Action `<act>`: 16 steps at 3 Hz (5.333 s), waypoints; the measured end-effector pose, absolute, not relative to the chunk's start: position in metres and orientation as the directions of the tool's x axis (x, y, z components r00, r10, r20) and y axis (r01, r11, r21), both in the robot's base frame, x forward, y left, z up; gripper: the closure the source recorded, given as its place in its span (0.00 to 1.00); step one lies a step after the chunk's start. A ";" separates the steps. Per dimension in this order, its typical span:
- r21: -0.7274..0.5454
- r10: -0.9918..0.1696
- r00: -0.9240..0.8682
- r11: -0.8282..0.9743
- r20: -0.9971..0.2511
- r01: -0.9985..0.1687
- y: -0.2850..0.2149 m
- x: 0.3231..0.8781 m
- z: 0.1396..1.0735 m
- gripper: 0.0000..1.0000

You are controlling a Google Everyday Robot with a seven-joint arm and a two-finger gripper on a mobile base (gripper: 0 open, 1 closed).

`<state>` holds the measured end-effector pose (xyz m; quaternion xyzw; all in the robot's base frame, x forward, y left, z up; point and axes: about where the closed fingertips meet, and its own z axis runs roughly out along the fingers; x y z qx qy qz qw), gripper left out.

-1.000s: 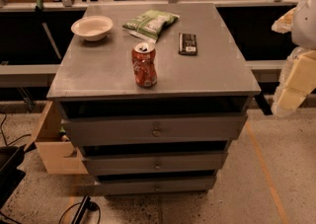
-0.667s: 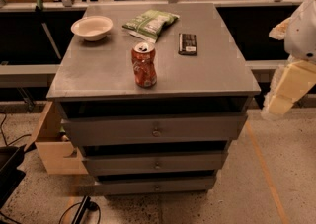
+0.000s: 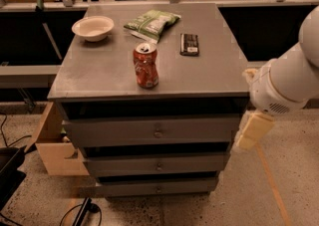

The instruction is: Open top drawer

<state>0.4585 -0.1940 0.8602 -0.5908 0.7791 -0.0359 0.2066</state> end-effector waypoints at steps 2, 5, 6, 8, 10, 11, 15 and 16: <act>-0.429 -0.942 -0.073 0.217 -0.327 -0.877 -0.167 0.507 0.775 0.00; -0.425 -0.971 -0.054 0.151 -0.232 -0.893 -0.170 0.494 0.799 0.00; -0.394 -0.984 -0.034 0.101 -0.174 -0.914 -0.172 0.452 0.792 0.00; -0.351 -0.978 0.036 0.039 -0.205 -0.935 -0.158 0.401 0.721 0.00; -0.437 -0.962 0.093 0.029 -0.256 -0.899 -0.139 0.439 0.696 0.00; -0.482 -0.977 0.120 -0.022 -0.173 -0.876 -0.131 0.460 0.694 0.00; -0.476 -0.985 0.099 -0.020 -0.141 -0.879 -0.126 0.498 0.666 0.00; -0.474 -0.986 0.106 -0.033 -0.128 -0.880 -0.125 0.509 0.660 0.00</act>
Offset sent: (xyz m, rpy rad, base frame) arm 0.0680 0.0363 -0.1268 0.0273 -0.2031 0.1519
